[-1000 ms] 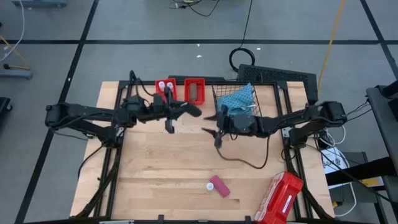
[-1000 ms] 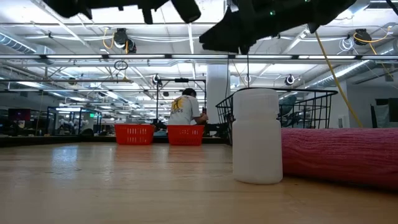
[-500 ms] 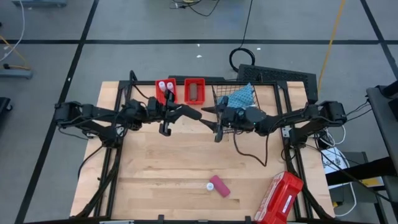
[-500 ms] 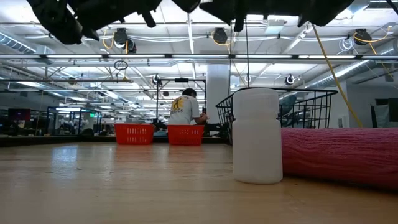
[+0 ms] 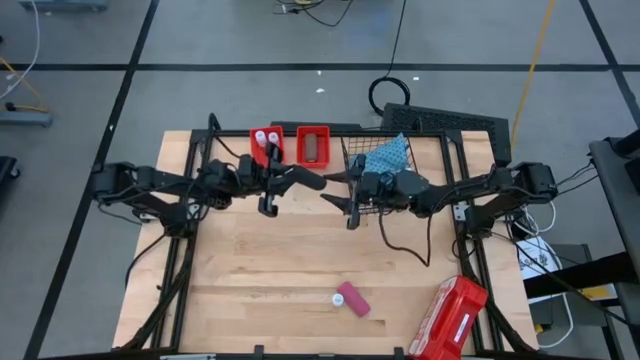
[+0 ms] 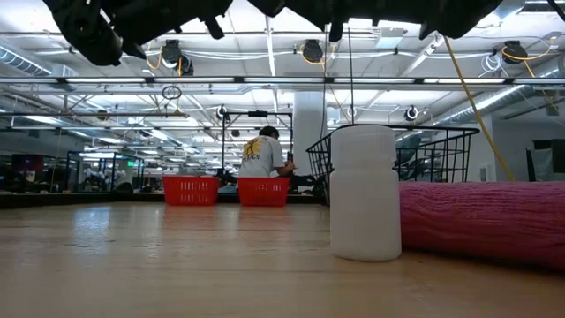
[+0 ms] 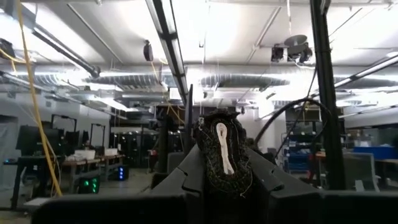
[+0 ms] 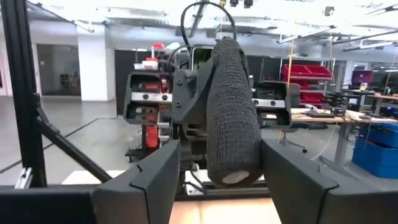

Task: Pick & Place Medicine items
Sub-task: Put the black bandage into the right orange basket

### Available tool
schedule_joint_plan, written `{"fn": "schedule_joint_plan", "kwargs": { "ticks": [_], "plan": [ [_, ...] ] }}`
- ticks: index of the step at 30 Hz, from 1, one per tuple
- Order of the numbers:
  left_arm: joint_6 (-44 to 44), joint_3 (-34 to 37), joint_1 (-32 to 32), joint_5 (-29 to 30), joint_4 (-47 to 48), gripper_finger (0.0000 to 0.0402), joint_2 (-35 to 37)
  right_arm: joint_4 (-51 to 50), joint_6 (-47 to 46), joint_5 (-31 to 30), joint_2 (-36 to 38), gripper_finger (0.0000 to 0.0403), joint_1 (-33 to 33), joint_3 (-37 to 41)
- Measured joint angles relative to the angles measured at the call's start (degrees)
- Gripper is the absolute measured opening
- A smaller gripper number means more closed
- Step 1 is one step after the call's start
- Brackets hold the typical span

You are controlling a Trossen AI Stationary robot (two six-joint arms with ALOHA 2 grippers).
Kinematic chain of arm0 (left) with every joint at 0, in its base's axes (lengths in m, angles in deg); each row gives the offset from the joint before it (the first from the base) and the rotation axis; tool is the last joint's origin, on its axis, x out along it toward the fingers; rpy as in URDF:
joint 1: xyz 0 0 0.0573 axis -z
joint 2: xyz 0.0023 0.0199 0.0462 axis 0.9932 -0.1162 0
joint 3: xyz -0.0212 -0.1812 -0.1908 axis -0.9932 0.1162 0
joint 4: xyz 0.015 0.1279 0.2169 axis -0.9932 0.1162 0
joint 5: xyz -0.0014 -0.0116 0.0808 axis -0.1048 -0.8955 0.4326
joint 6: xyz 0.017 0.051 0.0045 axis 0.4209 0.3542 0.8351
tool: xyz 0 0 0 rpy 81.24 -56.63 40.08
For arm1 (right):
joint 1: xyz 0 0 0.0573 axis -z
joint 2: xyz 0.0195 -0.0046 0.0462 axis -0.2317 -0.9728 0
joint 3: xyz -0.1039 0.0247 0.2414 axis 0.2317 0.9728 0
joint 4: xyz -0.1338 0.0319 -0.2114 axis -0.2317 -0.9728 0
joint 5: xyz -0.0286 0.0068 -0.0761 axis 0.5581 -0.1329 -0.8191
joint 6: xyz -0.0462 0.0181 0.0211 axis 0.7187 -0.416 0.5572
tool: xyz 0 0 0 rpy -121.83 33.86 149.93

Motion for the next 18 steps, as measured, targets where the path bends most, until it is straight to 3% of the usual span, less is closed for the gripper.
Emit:
{"fn": "schedule_joint_plan", "kwargs": {
  "ticks": [11, 18],
  "plan": [
    [-2.9, -5.8, 0.1, -2.4, 2.1, 0.0053, -4.7, -1.1, 2.1, 0.2, 0.0, 0.0197, 0.0, 0.0],
    [-4.1, -6.1, 0.1, -2.4, 3.4, 0.0053, -4.7, -1.8, 5.2, 0.1, 0.0, 0.0112, 0.0, 0.0]
  ]
}}
